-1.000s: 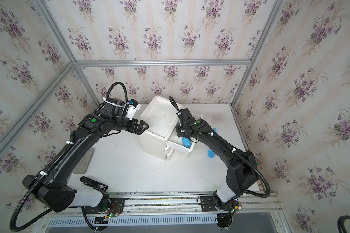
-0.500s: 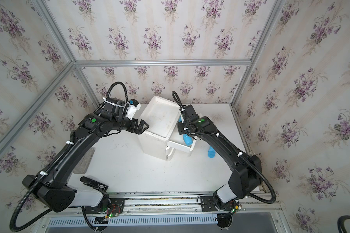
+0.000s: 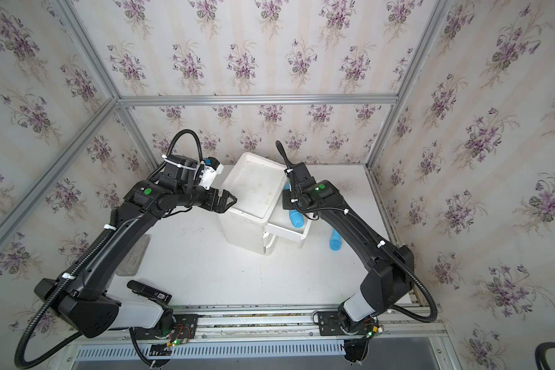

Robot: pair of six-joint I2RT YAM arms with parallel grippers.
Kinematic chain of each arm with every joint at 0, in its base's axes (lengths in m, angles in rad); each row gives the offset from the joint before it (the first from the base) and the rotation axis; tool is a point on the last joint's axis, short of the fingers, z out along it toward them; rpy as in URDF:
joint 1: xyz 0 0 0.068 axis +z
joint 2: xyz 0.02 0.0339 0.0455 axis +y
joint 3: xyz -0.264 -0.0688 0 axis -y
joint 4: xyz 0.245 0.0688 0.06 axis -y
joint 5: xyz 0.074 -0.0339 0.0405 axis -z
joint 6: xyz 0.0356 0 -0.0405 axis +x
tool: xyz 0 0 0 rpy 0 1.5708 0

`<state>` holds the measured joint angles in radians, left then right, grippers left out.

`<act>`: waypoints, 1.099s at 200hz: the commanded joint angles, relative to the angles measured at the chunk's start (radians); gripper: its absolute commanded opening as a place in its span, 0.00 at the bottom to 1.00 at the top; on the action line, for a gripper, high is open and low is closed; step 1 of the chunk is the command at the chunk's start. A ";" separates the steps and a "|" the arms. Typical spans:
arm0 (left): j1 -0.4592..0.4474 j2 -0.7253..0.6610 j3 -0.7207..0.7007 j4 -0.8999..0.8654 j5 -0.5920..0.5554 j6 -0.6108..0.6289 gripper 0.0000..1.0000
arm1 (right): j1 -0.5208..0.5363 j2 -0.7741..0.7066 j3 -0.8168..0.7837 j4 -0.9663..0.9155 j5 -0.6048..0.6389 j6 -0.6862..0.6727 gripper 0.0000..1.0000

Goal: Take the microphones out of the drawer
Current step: Pick up the microphone from the drawer.

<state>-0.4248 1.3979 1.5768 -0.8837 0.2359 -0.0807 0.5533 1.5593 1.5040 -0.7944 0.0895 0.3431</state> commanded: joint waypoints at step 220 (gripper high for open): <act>0.021 0.009 0.000 0.031 0.035 -0.006 0.99 | -0.001 -0.088 0.125 -0.139 0.083 0.160 0.00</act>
<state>-0.4061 1.4014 1.5768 -0.8761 0.2592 -0.0875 0.5533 1.4780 1.6142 -0.9546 0.1486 0.5152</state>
